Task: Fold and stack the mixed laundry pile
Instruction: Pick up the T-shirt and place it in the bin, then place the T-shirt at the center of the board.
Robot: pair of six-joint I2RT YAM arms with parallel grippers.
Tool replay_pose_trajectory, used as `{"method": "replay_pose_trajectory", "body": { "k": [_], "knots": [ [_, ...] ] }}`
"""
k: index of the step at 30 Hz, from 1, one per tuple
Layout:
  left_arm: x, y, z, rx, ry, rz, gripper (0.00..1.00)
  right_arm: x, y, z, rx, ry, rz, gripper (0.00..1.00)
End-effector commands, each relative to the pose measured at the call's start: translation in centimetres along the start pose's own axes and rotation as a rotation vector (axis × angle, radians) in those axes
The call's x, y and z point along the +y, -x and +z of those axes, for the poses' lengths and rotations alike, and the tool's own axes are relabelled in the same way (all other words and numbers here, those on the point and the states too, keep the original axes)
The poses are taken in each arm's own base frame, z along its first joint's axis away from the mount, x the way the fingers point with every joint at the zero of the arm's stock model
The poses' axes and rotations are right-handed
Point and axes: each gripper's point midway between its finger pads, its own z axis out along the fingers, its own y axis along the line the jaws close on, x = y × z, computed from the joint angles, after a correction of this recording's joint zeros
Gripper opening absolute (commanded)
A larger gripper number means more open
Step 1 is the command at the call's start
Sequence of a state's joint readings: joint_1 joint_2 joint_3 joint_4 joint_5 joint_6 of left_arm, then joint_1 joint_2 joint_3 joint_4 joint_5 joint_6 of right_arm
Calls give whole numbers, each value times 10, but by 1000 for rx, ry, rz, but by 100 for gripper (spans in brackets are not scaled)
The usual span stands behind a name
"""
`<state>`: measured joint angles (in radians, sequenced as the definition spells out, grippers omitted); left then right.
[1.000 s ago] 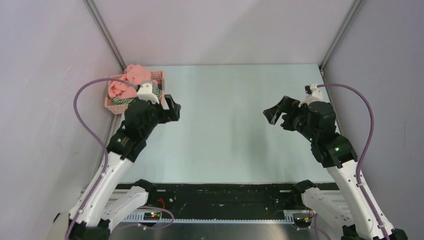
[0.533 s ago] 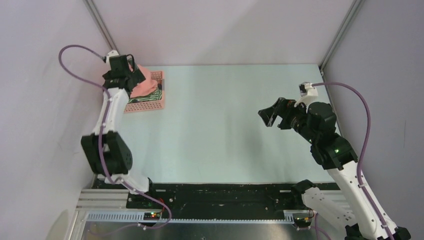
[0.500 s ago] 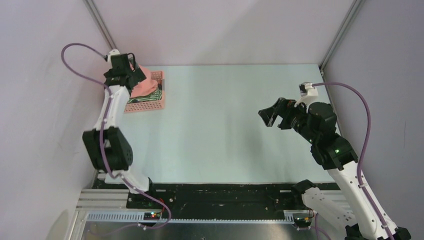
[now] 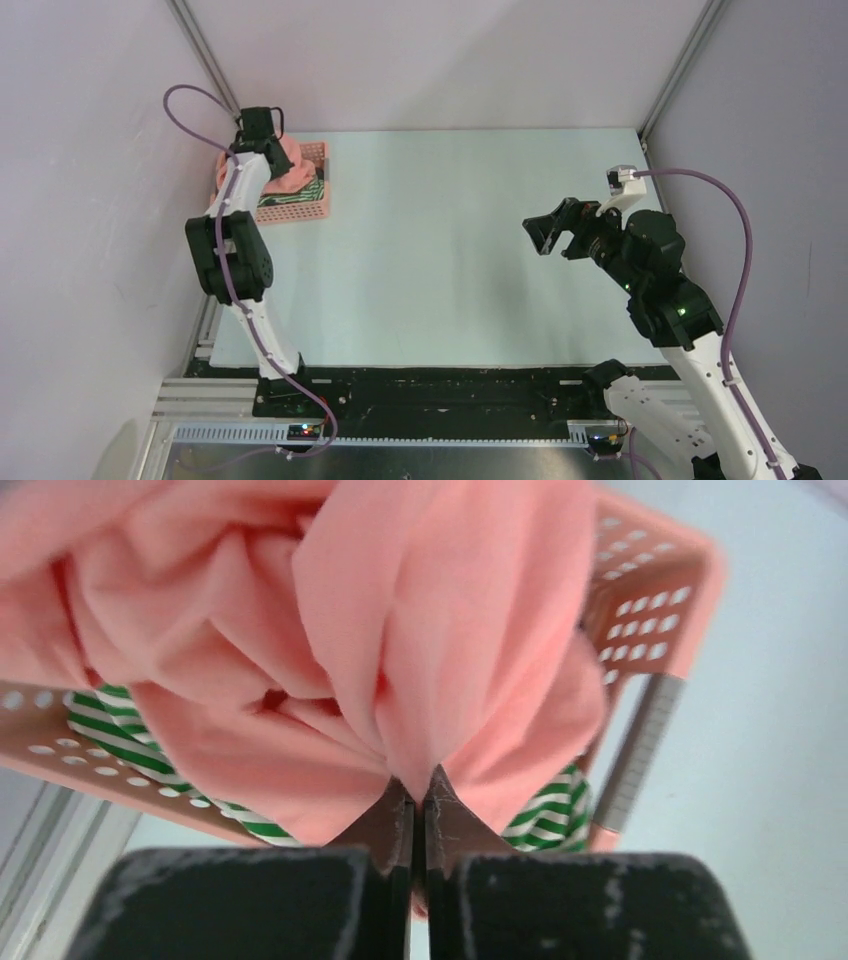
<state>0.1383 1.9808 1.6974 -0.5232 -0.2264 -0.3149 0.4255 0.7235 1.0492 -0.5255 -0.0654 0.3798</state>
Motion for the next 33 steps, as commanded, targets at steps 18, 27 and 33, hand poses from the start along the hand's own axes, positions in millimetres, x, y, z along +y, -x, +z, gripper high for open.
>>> {"method": "replay_pose_trajectory", "body": {
  "k": [18,27,33],
  "knots": [
    [-198,38,-477,-418,-1276,174,0,-6,9,-8,-36,-52,37,97],
    [-179,-182,-272,139,-898,174,39,-46,-57,-2,137,-215,111,94],
    [-141,-236,-243,191,-763,203,66,-75,-130,10,297,-339,267,85]
  ]
}}
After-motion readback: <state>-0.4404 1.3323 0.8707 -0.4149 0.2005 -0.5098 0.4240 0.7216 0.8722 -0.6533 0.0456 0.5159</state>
